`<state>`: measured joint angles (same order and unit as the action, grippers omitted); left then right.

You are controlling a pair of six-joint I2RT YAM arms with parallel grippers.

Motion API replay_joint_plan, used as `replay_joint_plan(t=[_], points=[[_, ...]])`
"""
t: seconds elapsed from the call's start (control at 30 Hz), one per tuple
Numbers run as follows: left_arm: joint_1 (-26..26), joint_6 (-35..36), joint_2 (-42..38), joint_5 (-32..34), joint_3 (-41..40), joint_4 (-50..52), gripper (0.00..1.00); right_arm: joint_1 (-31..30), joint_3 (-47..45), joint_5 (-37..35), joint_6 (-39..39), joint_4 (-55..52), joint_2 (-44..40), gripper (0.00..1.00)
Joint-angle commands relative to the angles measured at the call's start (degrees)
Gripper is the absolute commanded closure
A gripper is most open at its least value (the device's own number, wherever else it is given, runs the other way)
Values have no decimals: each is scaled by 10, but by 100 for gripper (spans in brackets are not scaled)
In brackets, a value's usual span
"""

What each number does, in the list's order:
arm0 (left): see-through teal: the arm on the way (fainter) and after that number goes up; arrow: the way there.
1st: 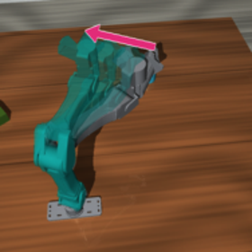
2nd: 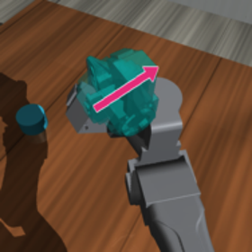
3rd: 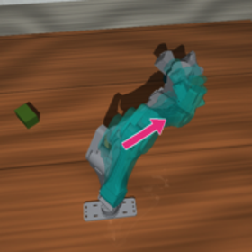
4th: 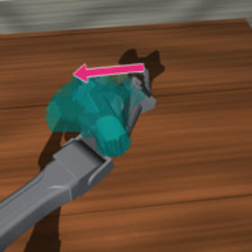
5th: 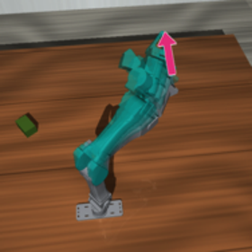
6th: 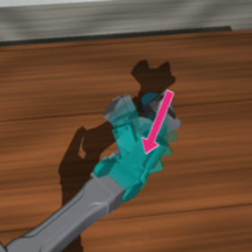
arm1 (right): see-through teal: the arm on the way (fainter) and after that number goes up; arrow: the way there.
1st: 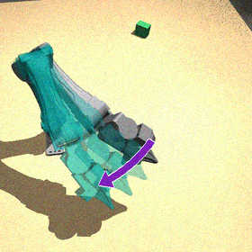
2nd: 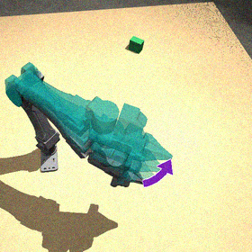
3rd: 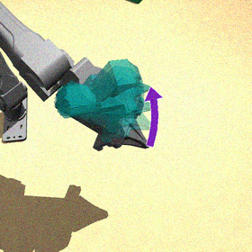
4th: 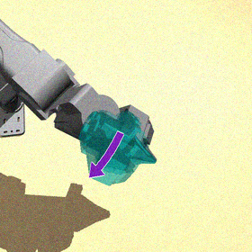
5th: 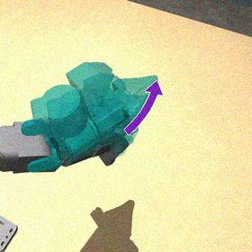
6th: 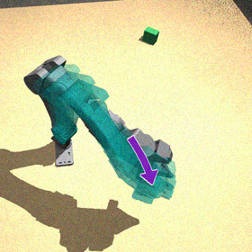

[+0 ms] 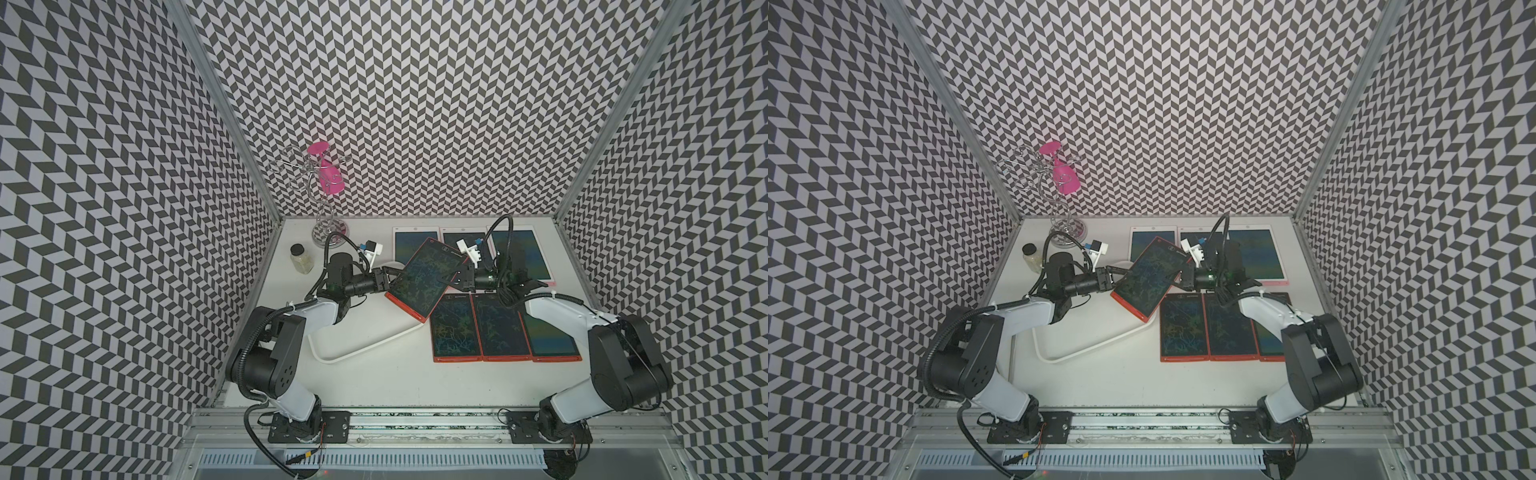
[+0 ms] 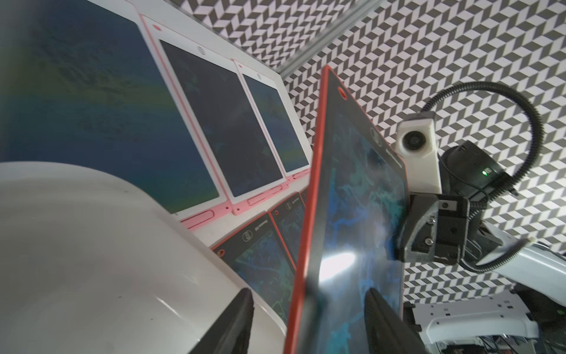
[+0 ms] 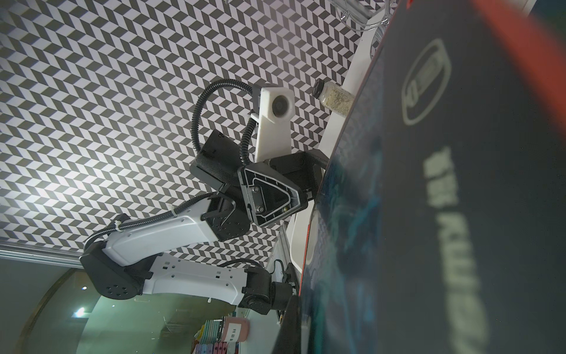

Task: Take out the writing tablet from the storage box
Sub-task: Adjust the writing tablet.

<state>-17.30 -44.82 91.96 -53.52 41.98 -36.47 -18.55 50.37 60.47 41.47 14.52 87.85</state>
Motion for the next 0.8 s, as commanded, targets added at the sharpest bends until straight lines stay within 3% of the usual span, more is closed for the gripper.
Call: replay_joint_plan(t=[0.0,0.13,0.27,0.33,0.47,0.57,0.77], points=[[-21,-20,5,-56,15,-60,43,-3,19,24,-11,25,10,100],[-28,-38,12,-73,14,-82,50,-3,20,25,-15,25,13,100],[-29,-35,18,-77,15,-78,71,-3,25,26,-23,15,15,99],[-29,-36,20,-78,15,-78,77,-2,28,25,-25,13,18,97],[-29,-45,23,-85,15,-89,92,-2,34,29,-26,9,26,79],[-30,-58,30,-92,12,-108,99,-1,36,31,-24,14,30,66],[-30,-76,38,-94,6,-119,100,7,42,3,-34,-3,38,58]])
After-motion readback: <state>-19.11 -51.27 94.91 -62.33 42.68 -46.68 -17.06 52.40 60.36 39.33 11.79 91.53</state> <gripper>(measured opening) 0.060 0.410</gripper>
